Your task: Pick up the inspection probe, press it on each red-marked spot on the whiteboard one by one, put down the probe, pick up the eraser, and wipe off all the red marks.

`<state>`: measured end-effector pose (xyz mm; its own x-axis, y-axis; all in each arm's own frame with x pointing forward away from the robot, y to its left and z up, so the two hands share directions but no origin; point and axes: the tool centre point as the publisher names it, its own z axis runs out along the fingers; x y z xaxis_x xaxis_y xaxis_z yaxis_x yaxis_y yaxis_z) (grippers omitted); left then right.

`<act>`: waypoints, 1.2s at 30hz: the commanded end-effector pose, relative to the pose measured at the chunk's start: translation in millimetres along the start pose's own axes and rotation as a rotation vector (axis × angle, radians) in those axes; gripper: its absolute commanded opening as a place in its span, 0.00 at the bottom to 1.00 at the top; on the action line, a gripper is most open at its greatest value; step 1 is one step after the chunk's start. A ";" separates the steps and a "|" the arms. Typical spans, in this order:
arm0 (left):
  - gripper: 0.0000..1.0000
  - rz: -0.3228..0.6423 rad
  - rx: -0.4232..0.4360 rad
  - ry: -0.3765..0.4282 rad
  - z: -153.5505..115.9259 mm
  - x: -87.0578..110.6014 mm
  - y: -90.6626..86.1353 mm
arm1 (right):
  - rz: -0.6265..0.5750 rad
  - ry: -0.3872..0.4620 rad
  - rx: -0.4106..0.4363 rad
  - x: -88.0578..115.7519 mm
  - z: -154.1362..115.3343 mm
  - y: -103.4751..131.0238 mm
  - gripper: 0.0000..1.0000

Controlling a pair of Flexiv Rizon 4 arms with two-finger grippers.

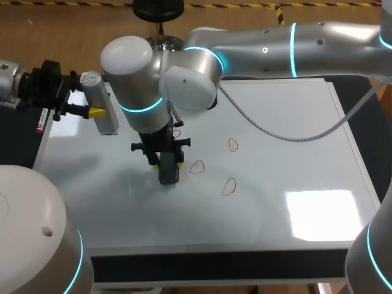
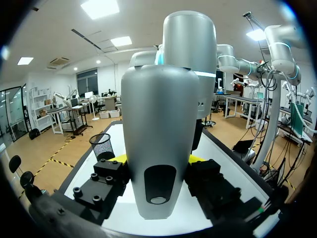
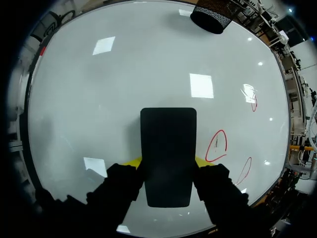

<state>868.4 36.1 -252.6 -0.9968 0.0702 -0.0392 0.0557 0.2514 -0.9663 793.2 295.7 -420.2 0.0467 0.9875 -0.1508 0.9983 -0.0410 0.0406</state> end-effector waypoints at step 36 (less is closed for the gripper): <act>0.00 0.001 0.001 0.003 -1.2 -0.8 -0.5 | 0.117 0.154 0.058 -75.1 57.4 -23.5 0.00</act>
<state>868.4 36.1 -252.6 -0.9968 0.0702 -0.0392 0.0557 0.2514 -0.9663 772.9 237.2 -428.3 0.1604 0.9859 -0.0467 0.9869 -0.1611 -0.0098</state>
